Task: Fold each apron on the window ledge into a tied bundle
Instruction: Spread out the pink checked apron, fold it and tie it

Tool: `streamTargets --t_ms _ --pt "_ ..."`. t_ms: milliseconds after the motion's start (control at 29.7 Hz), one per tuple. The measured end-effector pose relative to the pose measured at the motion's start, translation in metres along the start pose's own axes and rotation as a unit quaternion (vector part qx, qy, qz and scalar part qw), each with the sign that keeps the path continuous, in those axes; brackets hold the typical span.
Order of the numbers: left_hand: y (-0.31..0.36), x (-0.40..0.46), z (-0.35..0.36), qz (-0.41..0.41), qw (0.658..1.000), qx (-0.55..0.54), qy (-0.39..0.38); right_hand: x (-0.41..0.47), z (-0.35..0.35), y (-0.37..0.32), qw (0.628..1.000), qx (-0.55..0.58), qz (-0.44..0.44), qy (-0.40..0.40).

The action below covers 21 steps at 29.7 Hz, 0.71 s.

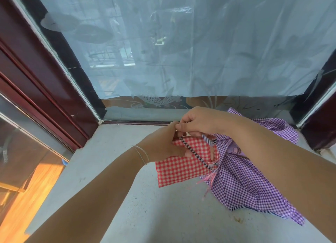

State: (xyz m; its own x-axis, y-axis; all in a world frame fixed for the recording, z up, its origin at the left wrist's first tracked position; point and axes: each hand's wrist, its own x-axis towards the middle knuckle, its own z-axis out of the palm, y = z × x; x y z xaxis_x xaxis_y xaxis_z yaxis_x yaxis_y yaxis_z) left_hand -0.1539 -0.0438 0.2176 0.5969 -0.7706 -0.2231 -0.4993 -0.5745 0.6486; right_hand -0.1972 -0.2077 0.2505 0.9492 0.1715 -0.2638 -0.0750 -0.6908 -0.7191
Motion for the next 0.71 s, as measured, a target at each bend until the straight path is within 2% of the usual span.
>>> streamTargets --t_ms 134,202,269,303,370,437,471,538,639,706 --pt "-0.003 -0.003 0.003 0.029 0.998 -0.003 0.061 -0.003 -0.003 -0.005 0.994 0.099 -0.004 -0.042" --pt "-0.005 -0.005 0.005 0.036 0.996 -0.011 0.079 -0.001 -0.002 -0.002 0.979 0.196 -0.002 -0.050" --pt "-0.008 -0.004 0.004 0.018 0.995 -0.047 0.089 0.005 -0.001 0.007 0.938 0.344 0.038 0.028" --pt "-0.010 -0.004 0.003 0.004 0.993 -0.076 0.094 0.009 -0.001 0.013 0.917 0.382 0.057 0.105" --pt "-0.016 -0.004 0.000 -0.019 0.986 -0.127 0.107 0.009 -0.002 0.026 0.910 0.311 0.054 0.269" --pt "-0.022 -0.004 -0.003 -0.032 0.980 -0.153 0.121 0.002 -0.003 0.034 0.900 0.246 -0.007 0.359" --pt "-0.023 -0.005 -0.005 -0.041 0.976 -0.168 0.129 -0.005 -0.003 0.037 0.903 0.228 -0.037 0.363" --pt "-0.026 -0.007 -0.008 -0.066 0.965 -0.209 0.145 -0.017 -0.002 0.038 0.934 0.162 -0.073 0.311" --pt "-0.030 -0.007 -0.013 -0.080 0.951 -0.252 0.162 -0.025 0.003 0.039 0.982 0.050 -0.049 0.176" --pt "-0.032 -0.007 -0.015 -0.088 0.949 -0.251 0.168 -0.025 0.007 0.042 0.990 0.002 -0.036 0.136"
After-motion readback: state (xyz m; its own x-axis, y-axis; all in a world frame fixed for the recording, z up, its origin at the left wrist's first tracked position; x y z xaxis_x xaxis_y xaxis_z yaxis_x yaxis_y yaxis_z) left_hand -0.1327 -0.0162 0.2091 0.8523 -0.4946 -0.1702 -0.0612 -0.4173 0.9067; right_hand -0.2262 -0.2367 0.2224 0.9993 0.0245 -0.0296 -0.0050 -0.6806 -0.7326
